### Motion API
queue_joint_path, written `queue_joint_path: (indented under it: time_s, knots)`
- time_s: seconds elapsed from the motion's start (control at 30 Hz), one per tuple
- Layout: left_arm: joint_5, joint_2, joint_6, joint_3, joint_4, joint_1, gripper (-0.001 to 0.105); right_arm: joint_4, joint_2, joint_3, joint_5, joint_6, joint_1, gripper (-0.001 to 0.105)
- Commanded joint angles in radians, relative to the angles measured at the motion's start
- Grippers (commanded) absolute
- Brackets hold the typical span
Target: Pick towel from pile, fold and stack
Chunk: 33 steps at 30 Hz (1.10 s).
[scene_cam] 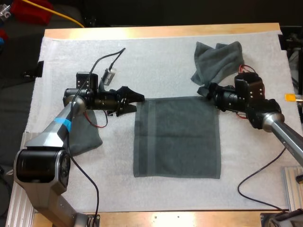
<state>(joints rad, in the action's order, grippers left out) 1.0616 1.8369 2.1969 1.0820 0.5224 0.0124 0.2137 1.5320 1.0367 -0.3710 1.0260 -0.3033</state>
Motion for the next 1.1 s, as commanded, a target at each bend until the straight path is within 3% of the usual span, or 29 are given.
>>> queue_joint_path:
  time_s: [0.0, 0.3, 0.63, 0.83, 0.97, 1.07]
  knots:
    - [-0.01, -0.032, -0.052, 0.004, 0.017, -0.001, 0.066, 0.036, -0.027, 0.002, 0.031, 0.052, -0.002, 0.056]
    - [-0.218, -0.198, -0.278, 0.004, 0.222, -0.001, 0.066, 0.203, -0.129, 0.002, 0.069, 0.122, -0.002, 0.056]
    - [-0.457, -0.423, -0.45, 0.004, 0.506, 0.013, 0.066, 0.458, -0.247, 0.002, 0.09, 0.215, -0.021, 0.056]
    - [-0.504, -0.587, -0.463, -0.023, 0.571, 0.069, 0.066, 0.572, -0.331, 0.002, 0.139, 0.264, -0.094, 0.056]
    - [-0.616, -0.706, -0.463, -0.071, 0.602, 0.139, 0.066, 0.644, -0.386, 0.002, 0.157, 0.257, -0.151, 0.055]
    - [-0.639, -0.793, -0.445, -0.113, 0.63, 0.188, 0.066, 0.71, -0.432, 0.002, 0.166, 0.254, -0.187, 0.055]
